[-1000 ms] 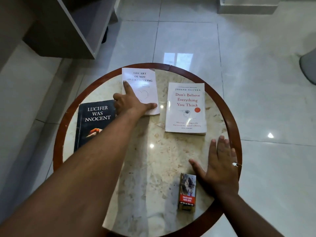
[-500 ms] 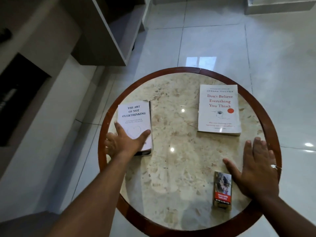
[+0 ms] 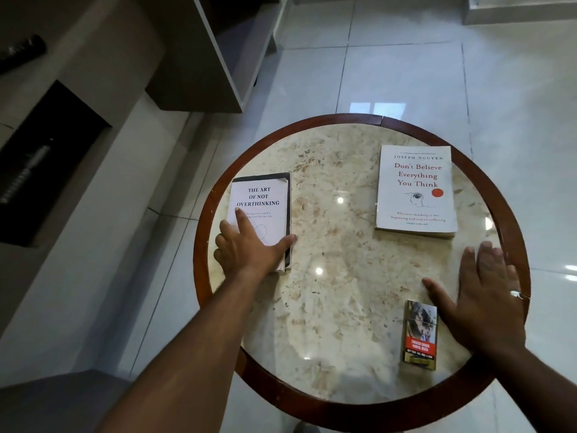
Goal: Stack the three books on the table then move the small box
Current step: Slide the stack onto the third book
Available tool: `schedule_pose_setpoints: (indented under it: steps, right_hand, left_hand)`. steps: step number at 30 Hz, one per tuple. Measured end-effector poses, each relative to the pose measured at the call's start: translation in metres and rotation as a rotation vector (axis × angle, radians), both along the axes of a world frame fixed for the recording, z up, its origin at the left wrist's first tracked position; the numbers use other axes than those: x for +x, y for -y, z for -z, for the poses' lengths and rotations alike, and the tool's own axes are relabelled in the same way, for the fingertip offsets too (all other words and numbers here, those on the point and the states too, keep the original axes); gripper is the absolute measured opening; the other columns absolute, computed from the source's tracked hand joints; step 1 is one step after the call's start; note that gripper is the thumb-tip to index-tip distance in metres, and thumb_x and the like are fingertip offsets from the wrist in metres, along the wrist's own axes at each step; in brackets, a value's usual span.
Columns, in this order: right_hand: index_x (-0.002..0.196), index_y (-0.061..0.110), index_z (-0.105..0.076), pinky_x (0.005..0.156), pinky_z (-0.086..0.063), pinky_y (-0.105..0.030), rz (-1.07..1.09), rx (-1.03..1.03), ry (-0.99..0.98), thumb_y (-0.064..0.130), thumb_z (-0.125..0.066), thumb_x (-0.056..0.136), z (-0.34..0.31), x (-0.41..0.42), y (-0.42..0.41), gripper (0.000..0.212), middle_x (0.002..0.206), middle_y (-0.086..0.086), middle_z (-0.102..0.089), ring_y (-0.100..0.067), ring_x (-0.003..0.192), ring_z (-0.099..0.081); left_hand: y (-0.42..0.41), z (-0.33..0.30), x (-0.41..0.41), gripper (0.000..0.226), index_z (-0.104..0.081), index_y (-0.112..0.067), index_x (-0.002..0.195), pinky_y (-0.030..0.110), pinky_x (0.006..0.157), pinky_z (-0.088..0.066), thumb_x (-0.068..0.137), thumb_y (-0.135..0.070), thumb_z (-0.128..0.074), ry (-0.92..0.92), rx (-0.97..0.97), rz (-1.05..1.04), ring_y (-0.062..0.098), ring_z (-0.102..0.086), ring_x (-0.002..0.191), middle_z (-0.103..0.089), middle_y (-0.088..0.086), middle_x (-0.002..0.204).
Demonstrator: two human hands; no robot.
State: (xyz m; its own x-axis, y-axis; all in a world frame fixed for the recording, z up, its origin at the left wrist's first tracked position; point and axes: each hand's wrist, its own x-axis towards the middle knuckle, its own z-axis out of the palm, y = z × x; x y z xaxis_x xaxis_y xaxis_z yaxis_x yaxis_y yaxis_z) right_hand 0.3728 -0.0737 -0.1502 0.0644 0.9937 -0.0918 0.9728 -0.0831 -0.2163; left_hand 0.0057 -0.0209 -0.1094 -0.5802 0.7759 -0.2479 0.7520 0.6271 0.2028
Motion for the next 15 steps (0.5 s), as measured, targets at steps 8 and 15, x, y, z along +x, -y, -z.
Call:
schedule_pose_setpoints:
  steps: [8,15]
  right_hand:
    - [0.157,0.007,-0.017,0.124,-0.008,-0.051,0.000,0.004,0.001,0.084,-0.013,0.083,0.001,0.001,0.000,0.107,0.167,-0.016,-0.006,-0.030,0.155,-0.004]
    - [0.157,0.007,-0.018,0.123,-0.011,-0.053,0.002,0.002,-0.009,0.084,-0.015,0.083,0.000,0.001,-0.001,0.106,0.167,-0.016,-0.007,-0.030,0.155,-0.005]
  left_hand:
    - [-0.014,0.003,0.009,0.134,-0.008,-0.025,0.150,0.051,0.104,-0.034,0.046,-0.092,-0.058,0.001,0.041,-0.071,0.037,-0.035,0.126,-0.030,0.018,0.147]
    - [-0.024,0.009,0.021,0.130,-0.009,-0.024,0.148,0.053,0.111,-0.027,0.048,-0.089,-0.062,0.012,0.071,-0.144,0.039,-0.030,0.131,-0.025,0.019,0.149]
